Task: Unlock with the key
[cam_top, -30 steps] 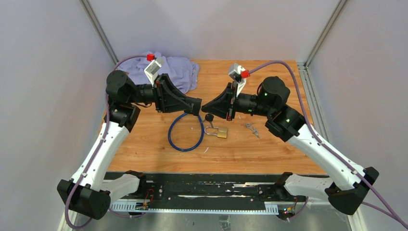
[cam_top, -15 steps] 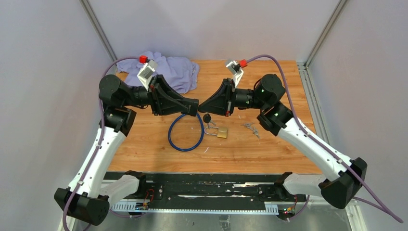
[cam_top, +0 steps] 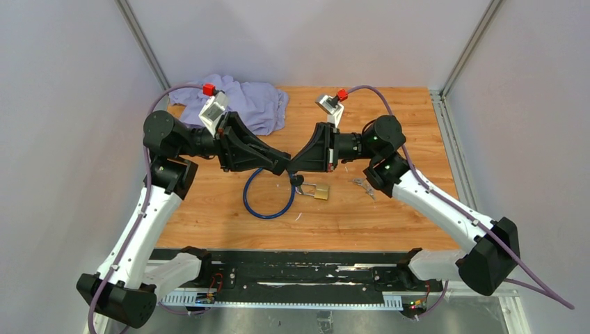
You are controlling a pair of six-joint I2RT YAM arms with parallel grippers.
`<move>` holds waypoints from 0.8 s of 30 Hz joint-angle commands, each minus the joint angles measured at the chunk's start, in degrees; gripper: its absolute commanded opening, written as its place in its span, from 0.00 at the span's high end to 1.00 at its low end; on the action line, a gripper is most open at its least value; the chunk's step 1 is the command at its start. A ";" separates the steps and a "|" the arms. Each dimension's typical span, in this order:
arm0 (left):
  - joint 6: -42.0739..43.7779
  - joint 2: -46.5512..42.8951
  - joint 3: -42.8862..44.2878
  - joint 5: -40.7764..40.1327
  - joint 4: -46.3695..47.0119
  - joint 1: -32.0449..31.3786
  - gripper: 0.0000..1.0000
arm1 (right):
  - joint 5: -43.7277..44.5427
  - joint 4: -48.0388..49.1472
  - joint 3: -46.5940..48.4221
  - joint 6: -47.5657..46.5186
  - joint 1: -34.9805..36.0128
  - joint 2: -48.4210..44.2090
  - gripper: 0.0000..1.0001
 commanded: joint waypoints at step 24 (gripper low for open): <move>4.35 -1.64 1.32 -8.79 -16.78 -1.75 1.00 | 9.53 -27.01 11.48 -28.42 1.20 -1.80 0.47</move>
